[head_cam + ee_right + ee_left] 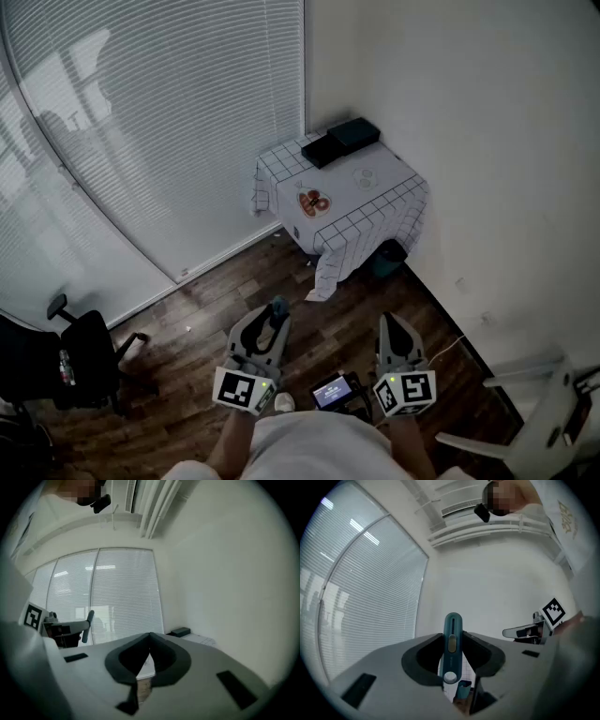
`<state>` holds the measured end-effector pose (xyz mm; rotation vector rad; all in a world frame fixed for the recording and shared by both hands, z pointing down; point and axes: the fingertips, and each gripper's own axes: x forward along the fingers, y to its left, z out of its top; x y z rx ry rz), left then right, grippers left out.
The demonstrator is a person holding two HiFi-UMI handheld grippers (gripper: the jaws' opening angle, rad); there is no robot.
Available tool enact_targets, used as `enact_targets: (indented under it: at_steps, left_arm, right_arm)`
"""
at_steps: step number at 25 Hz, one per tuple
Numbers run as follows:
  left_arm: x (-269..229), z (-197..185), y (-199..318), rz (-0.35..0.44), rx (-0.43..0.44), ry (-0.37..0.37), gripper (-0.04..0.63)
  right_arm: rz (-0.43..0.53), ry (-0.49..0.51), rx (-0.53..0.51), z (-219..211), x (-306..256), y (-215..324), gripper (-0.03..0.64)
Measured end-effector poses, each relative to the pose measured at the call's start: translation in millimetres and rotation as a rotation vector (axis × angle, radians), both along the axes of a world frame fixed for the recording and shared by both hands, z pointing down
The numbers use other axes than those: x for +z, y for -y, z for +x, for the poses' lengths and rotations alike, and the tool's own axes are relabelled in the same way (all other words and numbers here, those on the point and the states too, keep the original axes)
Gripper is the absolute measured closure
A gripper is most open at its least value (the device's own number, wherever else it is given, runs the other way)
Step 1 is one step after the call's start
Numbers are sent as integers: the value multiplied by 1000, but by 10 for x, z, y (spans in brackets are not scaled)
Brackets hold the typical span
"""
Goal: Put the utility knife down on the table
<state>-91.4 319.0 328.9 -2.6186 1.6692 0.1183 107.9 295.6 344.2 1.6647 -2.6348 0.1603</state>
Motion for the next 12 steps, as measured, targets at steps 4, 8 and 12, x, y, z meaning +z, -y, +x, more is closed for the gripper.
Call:
enact_targets:
  at_steps: [4,8,12]
  left_arm:
    - [-119,9,-118,1,8,11,459]
    - [-78,-1,-178,-12,9,4,459]
    - [-54,-23,-216,-23,2,7,459]
  right_arm:
    - [7,3,-14,-165,-45,-100,609]
    - [19,3,-29,-220,-36,-151,609]
    - [17,7,-15,-197,-59,-145,609]
